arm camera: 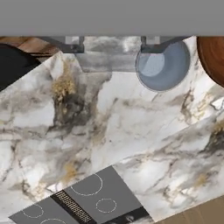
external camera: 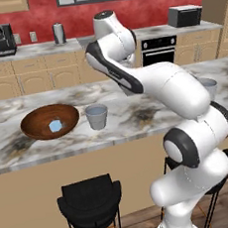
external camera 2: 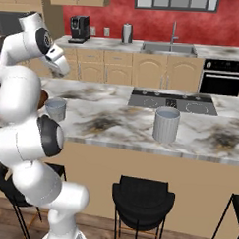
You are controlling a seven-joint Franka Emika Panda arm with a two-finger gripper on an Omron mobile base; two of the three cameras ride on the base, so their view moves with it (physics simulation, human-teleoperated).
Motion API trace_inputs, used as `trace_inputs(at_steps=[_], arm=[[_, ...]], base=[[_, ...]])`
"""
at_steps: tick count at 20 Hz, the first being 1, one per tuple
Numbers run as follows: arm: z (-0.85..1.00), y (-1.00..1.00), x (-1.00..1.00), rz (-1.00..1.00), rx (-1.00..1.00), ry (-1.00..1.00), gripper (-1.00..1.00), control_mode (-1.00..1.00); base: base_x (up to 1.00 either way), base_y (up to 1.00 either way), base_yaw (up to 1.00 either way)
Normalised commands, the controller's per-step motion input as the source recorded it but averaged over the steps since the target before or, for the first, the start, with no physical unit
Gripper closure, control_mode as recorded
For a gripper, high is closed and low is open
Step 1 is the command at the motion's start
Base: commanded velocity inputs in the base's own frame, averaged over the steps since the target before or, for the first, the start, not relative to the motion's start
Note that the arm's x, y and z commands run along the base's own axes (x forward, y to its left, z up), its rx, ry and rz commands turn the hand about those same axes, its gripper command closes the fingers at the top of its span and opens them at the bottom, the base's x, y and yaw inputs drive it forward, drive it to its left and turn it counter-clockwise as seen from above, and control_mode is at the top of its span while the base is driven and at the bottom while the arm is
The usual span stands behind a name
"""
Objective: There are four ice cubes in the ice bowl. Place two ice cubes in each glass of water.
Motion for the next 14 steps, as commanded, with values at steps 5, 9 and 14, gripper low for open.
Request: trace_inputs(at_steps=[5, 9, 14], arm=[[0.03, -1.00, -0.41, -0.49, 0.01, 0.09, 1.00, -1.00], [0.00, -1.00, -0.39, -0.52, 0.00, 0.07, 1.00, -1.00], [-0.02, -1.00, -0.30, -0.58, 0.00, 0.02, 1.00, -1.00]], base=[[0.00, 0.00, 0.00], [0.00, 0.00, 0.00], [0.00, 0.00, 0.00]])
